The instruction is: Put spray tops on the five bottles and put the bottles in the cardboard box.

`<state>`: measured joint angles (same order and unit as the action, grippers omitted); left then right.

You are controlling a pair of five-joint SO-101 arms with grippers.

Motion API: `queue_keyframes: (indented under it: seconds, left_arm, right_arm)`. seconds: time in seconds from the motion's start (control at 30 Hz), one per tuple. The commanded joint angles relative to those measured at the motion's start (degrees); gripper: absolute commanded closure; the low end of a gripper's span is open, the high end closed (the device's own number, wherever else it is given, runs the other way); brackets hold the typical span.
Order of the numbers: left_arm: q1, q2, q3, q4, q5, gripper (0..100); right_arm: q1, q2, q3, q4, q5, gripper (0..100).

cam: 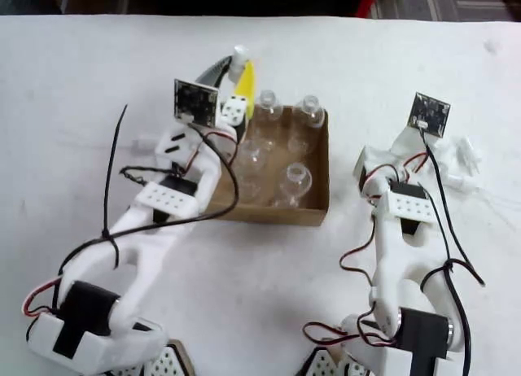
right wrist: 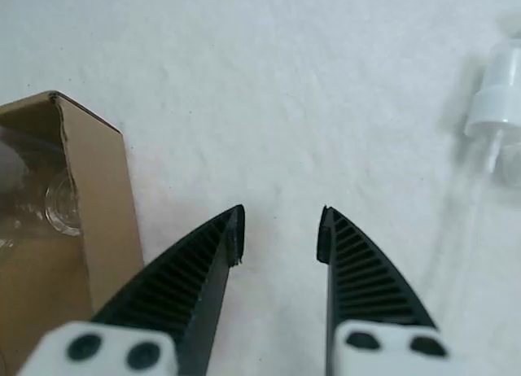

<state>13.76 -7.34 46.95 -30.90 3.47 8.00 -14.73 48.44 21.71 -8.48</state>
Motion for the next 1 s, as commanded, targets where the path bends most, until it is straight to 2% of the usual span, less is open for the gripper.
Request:
queue_keyframes:
  seconds: [0.0, 0.77, 0.97]
  left_arm:
    - [0.57, -1.01, -0.44, -1.05, 2.64, 97]
    - [0.04, -0.92, 2.2, -1.05, 2.55, 97]
    - [-0.48, -0.66, 2.99, -1.05, 2.64, 88]
  right_arm:
    - [-0.13, -0.31, -0.35, -1.1, 0.7, 87.2]
    - [-0.13, -0.31, -0.35, -1.89, 0.7, 87.2]
    - [-0.13, -0.31, -0.35, -1.89, 0.7, 87.2]
